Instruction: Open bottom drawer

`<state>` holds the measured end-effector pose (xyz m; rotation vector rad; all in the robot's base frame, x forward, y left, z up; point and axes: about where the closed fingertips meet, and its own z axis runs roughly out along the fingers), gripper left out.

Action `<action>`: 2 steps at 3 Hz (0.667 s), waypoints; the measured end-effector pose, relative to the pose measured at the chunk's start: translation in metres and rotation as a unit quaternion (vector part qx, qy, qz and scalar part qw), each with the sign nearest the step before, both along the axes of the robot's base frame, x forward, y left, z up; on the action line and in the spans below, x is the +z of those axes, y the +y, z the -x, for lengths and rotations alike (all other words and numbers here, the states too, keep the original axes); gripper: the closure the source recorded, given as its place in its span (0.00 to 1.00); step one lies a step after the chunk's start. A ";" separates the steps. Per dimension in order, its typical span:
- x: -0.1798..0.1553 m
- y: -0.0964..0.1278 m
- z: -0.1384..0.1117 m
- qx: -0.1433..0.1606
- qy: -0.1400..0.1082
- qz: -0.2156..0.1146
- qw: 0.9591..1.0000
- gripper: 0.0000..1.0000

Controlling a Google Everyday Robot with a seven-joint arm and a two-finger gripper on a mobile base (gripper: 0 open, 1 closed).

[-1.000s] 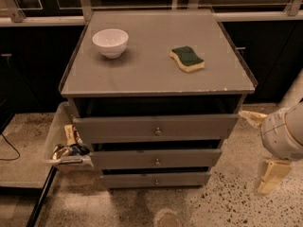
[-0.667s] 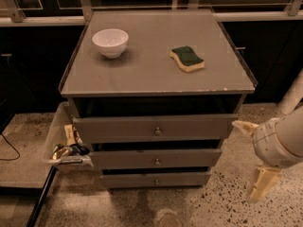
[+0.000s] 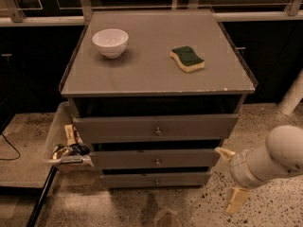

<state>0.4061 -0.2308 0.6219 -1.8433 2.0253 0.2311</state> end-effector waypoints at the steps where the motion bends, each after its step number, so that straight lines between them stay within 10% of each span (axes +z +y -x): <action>1: -0.066 0.003 -0.013 0.010 -0.004 -0.022 1.000 0.00; 2: -0.102 0.003 -0.024 0.011 0.006 -0.025 1.000 0.00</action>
Offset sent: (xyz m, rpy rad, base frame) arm 0.0404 0.0029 -0.1435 0.0562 0.0341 0.0160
